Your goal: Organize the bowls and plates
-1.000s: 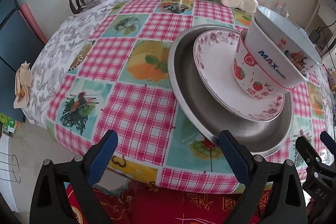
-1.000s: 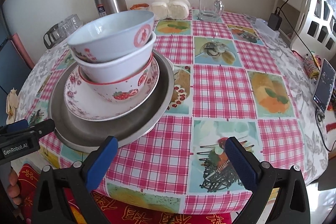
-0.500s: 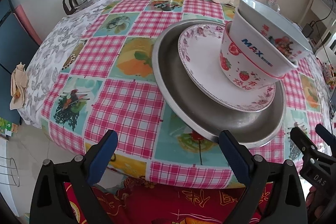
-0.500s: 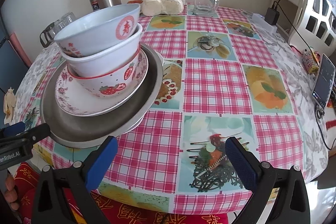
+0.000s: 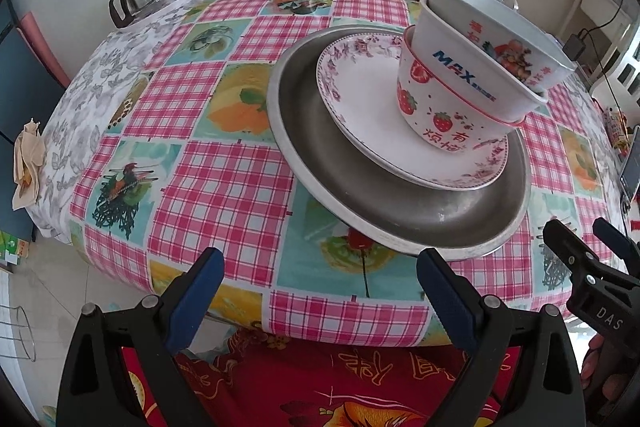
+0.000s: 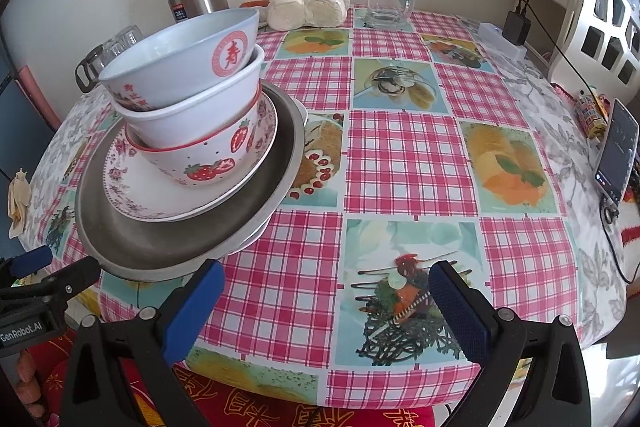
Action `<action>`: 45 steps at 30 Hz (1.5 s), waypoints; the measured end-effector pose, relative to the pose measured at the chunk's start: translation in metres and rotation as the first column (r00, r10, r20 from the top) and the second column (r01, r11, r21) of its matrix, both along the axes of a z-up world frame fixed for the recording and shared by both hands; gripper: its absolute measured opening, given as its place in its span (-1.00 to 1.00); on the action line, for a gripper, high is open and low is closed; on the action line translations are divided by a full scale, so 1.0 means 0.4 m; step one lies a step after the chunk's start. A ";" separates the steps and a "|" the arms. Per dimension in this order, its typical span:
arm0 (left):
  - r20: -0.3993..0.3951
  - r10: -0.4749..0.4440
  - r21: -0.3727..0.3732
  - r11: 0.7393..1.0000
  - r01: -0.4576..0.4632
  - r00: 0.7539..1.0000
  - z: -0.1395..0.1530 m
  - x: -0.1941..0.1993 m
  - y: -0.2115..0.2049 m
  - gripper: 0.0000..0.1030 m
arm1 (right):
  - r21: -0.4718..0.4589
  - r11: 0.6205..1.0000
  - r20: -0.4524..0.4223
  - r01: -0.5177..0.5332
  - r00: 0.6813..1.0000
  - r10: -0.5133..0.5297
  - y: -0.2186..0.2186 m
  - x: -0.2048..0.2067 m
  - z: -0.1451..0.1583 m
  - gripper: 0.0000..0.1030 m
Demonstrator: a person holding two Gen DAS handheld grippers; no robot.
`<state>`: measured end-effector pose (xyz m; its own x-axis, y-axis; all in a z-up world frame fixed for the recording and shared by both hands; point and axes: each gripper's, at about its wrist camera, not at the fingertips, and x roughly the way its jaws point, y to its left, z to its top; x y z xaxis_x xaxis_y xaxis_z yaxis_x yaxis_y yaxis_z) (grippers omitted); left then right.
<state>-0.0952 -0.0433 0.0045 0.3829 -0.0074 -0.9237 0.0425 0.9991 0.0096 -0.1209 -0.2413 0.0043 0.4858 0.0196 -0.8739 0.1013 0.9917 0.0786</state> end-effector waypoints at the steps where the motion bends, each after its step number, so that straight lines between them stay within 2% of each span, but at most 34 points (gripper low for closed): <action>1: 0.000 -0.001 0.001 1.000 0.001 1.000 0.000 -0.002 0.000 0.88 | 0.000 1.000 0.000 0.000 1.000 0.000 0.000 0.000 0.000 1.00; 28: -0.019 0.013 0.007 1.000 -0.013 1.000 0.001 0.002 0.001 0.88 | -0.002 1.000 -0.001 0.005 1.000 -0.005 -0.010 0.004 -0.001 1.00; 45: 0.000 0.018 0.003 1.000 -0.018 1.000 0.011 -0.004 0.002 0.88 | 0.001 1.000 -0.004 0.000 1.000 0.000 -0.007 0.008 -0.009 1.00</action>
<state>-0.0968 -0.0424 0.0091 0.3829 0.0021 -0.9238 0.0248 0.9996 0.0125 -0.1176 -0.2441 0.0006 0.4820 0.0202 -0.8760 0.1015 0.9917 0.0787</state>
